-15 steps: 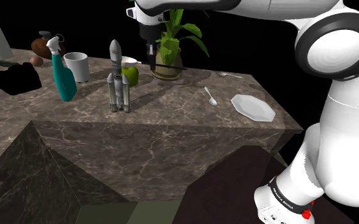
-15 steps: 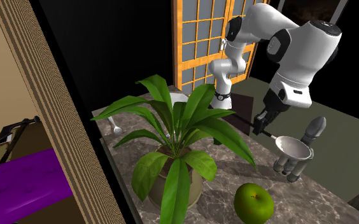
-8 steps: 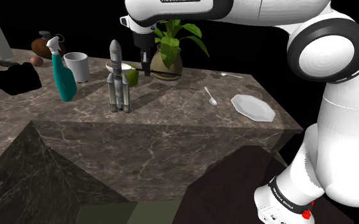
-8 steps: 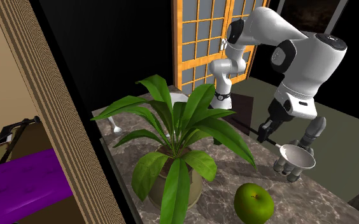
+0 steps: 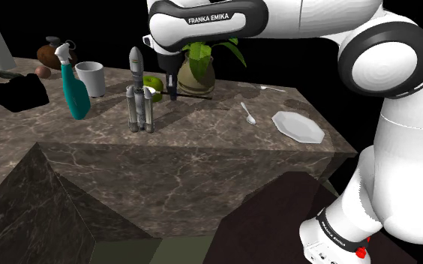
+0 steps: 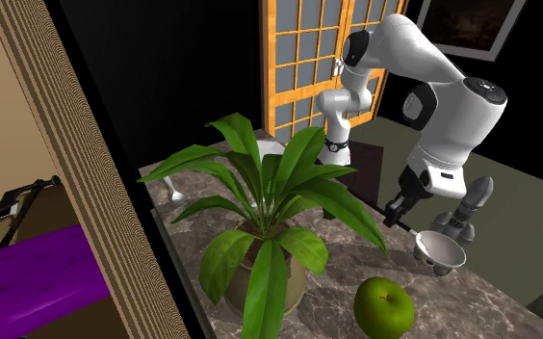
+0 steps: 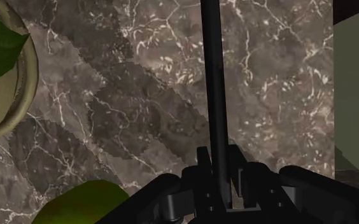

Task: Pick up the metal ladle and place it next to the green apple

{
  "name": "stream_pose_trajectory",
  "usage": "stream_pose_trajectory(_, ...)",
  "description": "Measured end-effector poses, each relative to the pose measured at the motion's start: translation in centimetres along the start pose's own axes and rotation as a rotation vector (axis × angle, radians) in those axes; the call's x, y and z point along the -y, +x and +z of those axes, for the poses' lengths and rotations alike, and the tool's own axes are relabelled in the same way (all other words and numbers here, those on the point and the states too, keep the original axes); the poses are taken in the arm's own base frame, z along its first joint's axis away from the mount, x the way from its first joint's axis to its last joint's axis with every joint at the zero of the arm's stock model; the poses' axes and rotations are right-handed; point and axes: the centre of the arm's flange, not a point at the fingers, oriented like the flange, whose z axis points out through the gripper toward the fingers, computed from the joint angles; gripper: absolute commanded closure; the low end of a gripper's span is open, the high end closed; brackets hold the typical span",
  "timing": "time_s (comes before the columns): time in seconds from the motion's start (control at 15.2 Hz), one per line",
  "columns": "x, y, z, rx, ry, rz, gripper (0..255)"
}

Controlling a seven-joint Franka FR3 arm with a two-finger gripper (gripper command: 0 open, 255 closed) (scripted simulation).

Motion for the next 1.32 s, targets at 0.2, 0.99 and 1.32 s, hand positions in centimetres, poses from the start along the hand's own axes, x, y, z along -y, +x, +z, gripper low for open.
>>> stream_pose_trajectory(0.2,0.1,0.2,1.5,0.000,0.000,0.000,255)
stream_pose_trajectory(0.99,0.7,1.0,7.9,0.000,0.000,0.000,255)
stream_pose_trajectory(1.32,0.9,1.2,9.6,0.000,0.000,0.000,255)
